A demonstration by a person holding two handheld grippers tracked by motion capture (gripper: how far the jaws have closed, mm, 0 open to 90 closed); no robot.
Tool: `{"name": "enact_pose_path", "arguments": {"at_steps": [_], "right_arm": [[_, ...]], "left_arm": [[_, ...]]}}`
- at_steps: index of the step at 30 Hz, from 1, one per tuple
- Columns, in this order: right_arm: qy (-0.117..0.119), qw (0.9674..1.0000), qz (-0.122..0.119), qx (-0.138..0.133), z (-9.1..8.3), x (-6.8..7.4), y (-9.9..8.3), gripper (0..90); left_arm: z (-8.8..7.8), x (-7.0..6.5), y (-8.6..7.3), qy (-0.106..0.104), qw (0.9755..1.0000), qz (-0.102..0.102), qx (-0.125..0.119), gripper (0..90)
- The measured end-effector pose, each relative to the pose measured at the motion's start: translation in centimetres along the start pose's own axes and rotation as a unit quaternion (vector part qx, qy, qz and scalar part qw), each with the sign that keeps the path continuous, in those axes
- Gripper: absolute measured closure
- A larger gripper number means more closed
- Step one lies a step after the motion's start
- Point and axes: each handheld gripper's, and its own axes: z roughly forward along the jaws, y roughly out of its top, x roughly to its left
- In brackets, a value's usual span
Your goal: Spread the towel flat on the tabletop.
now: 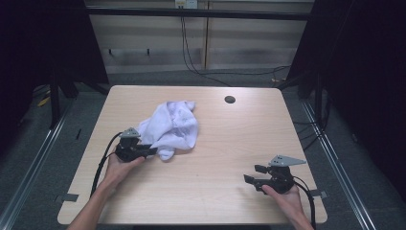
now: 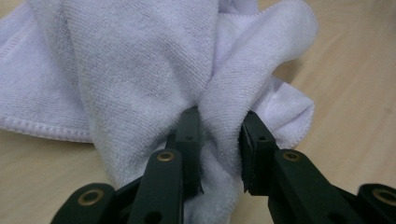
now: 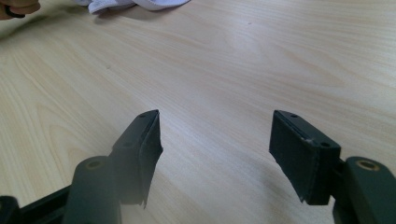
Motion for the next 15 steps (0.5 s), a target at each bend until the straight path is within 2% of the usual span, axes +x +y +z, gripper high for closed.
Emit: {"name": "enact_pose_path", "arguments": {"at_steps": [1, 2, 3, 4, 5, 6, 7, 8, 11, 12, 13, 14, 15], "right_arm": [[0.0, 1.0, 0.0, 0.0, 0.0, 0.0, 0.0, 33.6], [0.001, 1.0, -0.003, 0.0, 0.1, 0.0, 0.0, 33.6], [0.001, 1.0, -0.006, 0.003, 0.1, 0.1, 0.1, 33.5], [0.001, 1.0, -0.006, 0.003, 0.1, 0.1, 0.1, 33.5], [0.004, 1.0, -0.005, 0.001, 0.1, 0.2, 0.1, 33.6], [0.004, 1.0, -0.005, 0.001, 0.1, 0.2, 0.1, 33.6], [0.004, 1.0, -0.008, 0.001, 0.1, 0.3, 0.1, 33.6], [0.004, 1.0, -0.008, 0.001, 0.1, 0.3, 0.1, 33.6], [0.005, 0.9999, -0.01, 0.001, 0.1, 0.3, 0.1, 33.8], [0.005, 0.9999, -0.01, 0.0, 0.1, 0.3, 0.1, 34.0], [0.006, 0.9999, -0.008, 0.001, 0.1, 0.3, 0.1, 34.1], [0.006, 0.9999, -0.01, 0.0, 0.1, 0.4, 0.2, 34.2], [0.01, 0.9999, -0.009, -0.003, 0.1, 0.5, 0.2, 34.2]], "left_arm": [[0.0, 0.0, 0.0, 0.0, 1.0, 0.0, 0.0, 72.6], [0.1, -0.5, 0.0, -0.004, 1.0, 0.004, 0.001, 72.6], [0.3, -1.6, -0.2, -0.012, 0.9998, 0.013, 0.005, 72.6], [0.3, -1.6, -0.2, -0.012, 0.9998, 0.013, 0.005, 72.5], [0.4, -2.9, -0.4, -0.025, 0.9995, 0.019, 0.007, 72.6], [0.4, -2.9, -0.4, -0.025, 0.9995, 0.019, 0.007, 72.5], [0.4, -4.3, -0.7, -0.04, 0.9986, 0.031, 0.013, 72.4], [0.4, -4.3, -0.7, -0.04, 0.9986, 0.031, 0.013, 72.4], [0.4, -6.6, -1.2, -0.064, 0.9969, 0.04, 0.022, 71.7], [0.5, -7.6, -1.3, -0.067, 0.9968, 0.038, 0.022, 71.2], [0.5, -8.7, -1.5, -0.072, 0.9961, 0.044, 0.025, 70.5], [0.6, -9.8, -1.5, -0.077, 0.995, 0.056, 0.031, 70.5], [0.8, -11.5, -1.5, -0.093, 0.993, 0.063, 0.036, 67.8]]}}
